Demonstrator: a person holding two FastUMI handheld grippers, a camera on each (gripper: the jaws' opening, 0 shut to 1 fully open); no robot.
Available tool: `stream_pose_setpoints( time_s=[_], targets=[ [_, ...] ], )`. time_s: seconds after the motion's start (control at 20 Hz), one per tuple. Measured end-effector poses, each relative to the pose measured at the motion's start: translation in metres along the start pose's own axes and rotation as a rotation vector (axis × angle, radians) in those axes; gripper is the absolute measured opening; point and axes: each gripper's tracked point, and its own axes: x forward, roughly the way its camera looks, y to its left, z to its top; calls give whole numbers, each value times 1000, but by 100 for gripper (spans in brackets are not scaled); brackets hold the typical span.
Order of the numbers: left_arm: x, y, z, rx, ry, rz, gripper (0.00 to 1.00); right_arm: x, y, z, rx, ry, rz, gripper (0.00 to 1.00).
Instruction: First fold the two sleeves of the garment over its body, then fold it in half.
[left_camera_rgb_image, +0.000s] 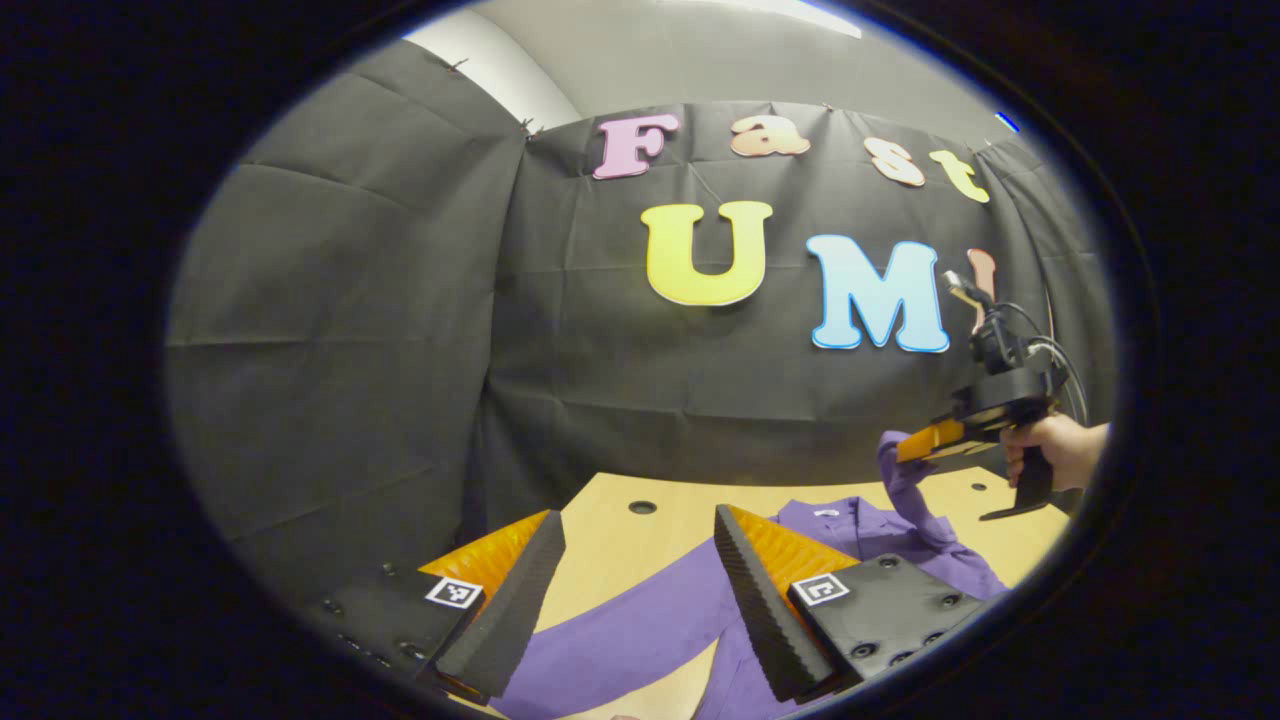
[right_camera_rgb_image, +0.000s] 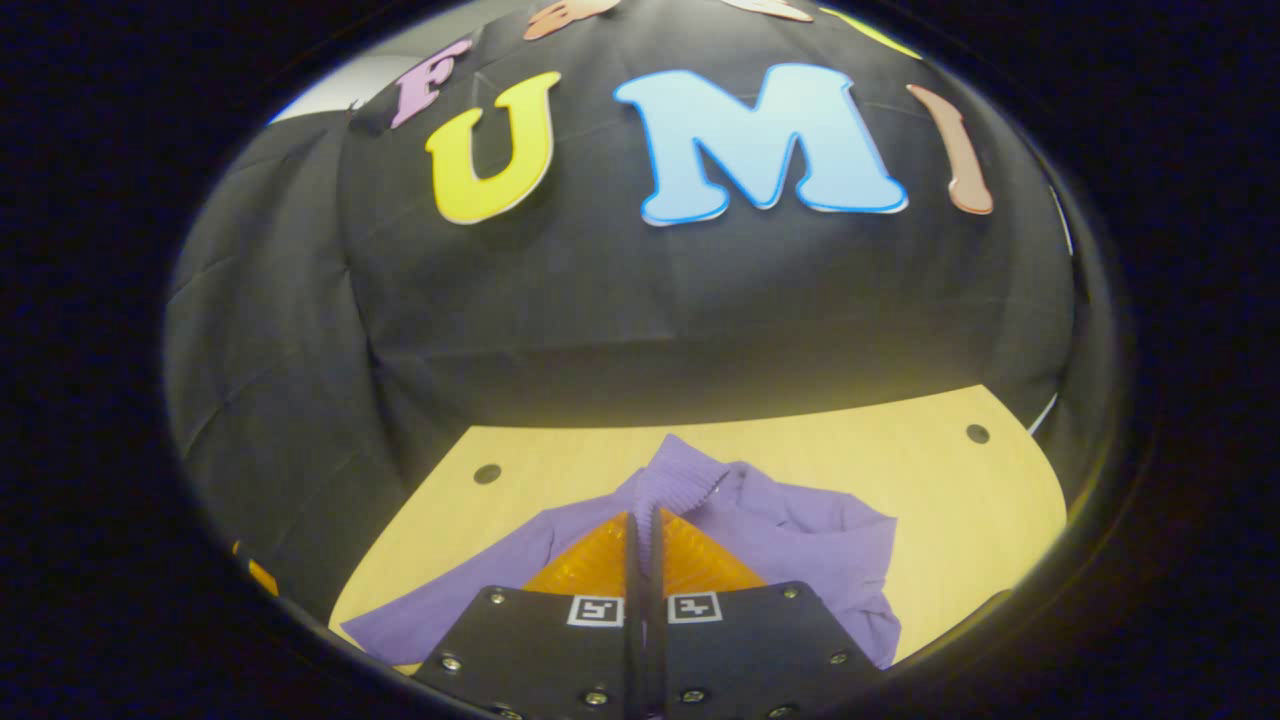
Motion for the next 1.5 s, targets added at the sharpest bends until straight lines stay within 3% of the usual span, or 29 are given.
stream_pose_setpoints(
  time_s=[0.35,0.7,0.75,0.8,0.85,1.0,1.05,1.25,1.5],
  targets=[
    [-15,11,-17,-16,31,68,94,54,42,-76,-168,196,62,3],
    [-18,14,-28,-10,61,93,94,68,58,-108,-218,250,97,5],
    [-18,14,-30,-14,67,97,94,68,66,-108,-222,247,114,9],
    [-19,14,-31,-17,71,101,94,65,67,-105,-238,232,118,25],
    [-19,15,-33,-16,75,107,94,61,68,-103,-256,214,126,33],
    [-22,18,-45,-15,92,124,94,44,70,-100,-282,173,132,87],
    [-28,21,-52,-17,101,128,94,37,69,-97,-283,154,130,93],
    [-31,28,-73,-43,143,168,94,8,64,-85,-288,82,114,94],
    [-32,61,-135,-126,293,329,97,-49,61,-80,-275,-5,98,94]
  ],
)
